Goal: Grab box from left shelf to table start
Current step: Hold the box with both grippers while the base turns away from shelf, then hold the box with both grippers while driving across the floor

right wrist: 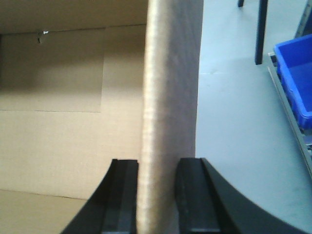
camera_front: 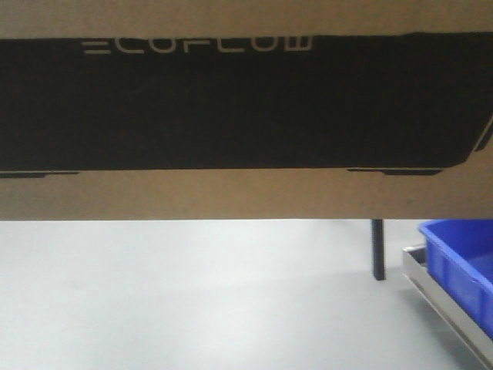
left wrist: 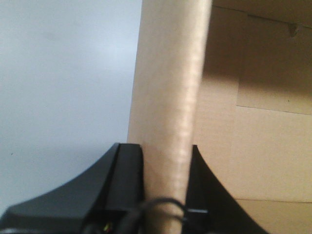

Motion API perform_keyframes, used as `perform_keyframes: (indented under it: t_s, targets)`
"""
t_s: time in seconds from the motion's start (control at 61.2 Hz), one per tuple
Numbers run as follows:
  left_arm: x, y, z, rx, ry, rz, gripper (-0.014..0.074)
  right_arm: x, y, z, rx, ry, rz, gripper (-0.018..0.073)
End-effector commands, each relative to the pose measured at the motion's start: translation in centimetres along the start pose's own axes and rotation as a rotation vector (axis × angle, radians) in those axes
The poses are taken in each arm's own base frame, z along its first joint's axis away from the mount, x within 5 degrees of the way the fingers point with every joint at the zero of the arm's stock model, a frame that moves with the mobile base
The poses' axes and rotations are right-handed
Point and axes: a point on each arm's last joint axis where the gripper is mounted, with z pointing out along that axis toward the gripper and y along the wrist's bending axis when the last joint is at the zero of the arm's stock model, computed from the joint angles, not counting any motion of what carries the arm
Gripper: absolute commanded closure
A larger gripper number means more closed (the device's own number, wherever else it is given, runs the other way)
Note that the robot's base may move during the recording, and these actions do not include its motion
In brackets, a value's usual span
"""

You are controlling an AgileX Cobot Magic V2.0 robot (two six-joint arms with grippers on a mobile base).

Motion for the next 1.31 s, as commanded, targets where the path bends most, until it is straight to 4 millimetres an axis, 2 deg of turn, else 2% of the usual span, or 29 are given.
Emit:
perform_keyframes:
  t_s: [0.0, 1.29]
  targets:
    - [-1.99, 0.07, -1.59, 0.006, -0.209, -0.015, 0.0682, -1.56, -0.65, -0.71, 0.091, -0.149, -0.058, 0.0541]
    - [-1.77, 0.19, -1.55, -0.007, -0.185, -0.013, 0.0682, -1.56, -0.65, -0.71, 0.091, -0.149, -0.058, 0.0541]
